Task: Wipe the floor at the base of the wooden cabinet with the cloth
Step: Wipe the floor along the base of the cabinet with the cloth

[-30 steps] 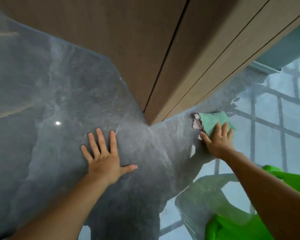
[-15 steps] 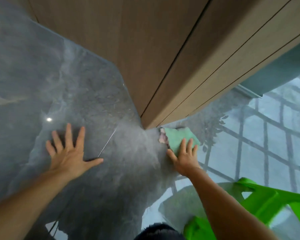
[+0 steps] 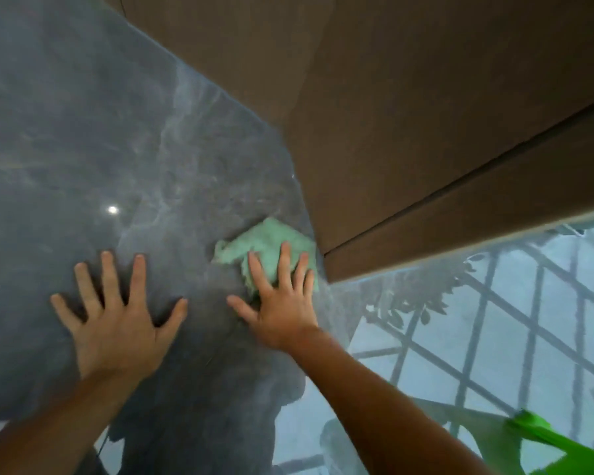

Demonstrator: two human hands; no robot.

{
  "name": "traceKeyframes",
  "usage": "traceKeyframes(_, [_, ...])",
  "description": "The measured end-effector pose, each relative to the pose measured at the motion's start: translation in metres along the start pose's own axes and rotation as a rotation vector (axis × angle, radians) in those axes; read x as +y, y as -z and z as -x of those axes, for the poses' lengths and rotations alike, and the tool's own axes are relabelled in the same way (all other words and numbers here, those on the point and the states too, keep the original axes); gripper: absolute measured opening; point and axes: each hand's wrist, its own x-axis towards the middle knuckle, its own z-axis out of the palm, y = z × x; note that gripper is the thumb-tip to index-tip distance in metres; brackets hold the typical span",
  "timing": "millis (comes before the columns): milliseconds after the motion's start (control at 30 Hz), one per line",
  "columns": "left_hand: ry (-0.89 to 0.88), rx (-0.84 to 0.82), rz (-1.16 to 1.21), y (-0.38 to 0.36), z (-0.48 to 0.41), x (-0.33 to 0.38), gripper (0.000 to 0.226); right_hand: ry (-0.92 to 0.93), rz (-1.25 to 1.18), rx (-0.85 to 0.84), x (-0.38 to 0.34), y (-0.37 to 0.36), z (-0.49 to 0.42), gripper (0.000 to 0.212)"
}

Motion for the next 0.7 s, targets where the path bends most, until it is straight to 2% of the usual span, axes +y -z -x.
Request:
traceKeyframes(100, [-0.002,-0.01,-0.029,0.0,-0.002,-0.001,0.094,-0.174,-0.166,-0.056,-0.016,0.038,-0.097,0.083])
traceKeyframes(167, [0.007,-0.003,-0.018,0.003,-0.005,-0.002,0.095,-0.134,-0.099,-0.056,-0.03,0.053,-0.138,0.085])
traceKeyframes(267, [0.013,-0.053,-0.003,0.01,-0.003,0.002,0.095,-0.015,-0.024,-0.011,-0.022,0.063,-0.155,0.076])
traceKeyframes(333, [0.01,-0.082,0.003,0.015,-0.004,0.003,0.095,0.022,-0.027,0.026,-0.003,0.059,-0.131,0.075])
traceKeyframes(433, [0.014,-0.105,0.035,0.024,-0.001,0.003,0.094,0.083,0.027,0.012,0.025,0.031,-0.039,0.081])
traceKeyframes(567, [0.01,-0.152,0.022,0.032,0.0,0.008,0.097,-0.027,0.097,-0.031,0.033,-0.015,0.076,0.091])
traceKeyframes(633, [0.021,-0.152,0.028,0.031,-0.001,0.008,0.097,-0.049,0.083,-0.054,0.019,-0.015,0.063,0.093])
traceKeyframes(700, [0.032,-0.13,0.023,0.029,0.001,0.008,0.097,-0.023,0.103,0.001,0.003,0.004,0.007,0.092])
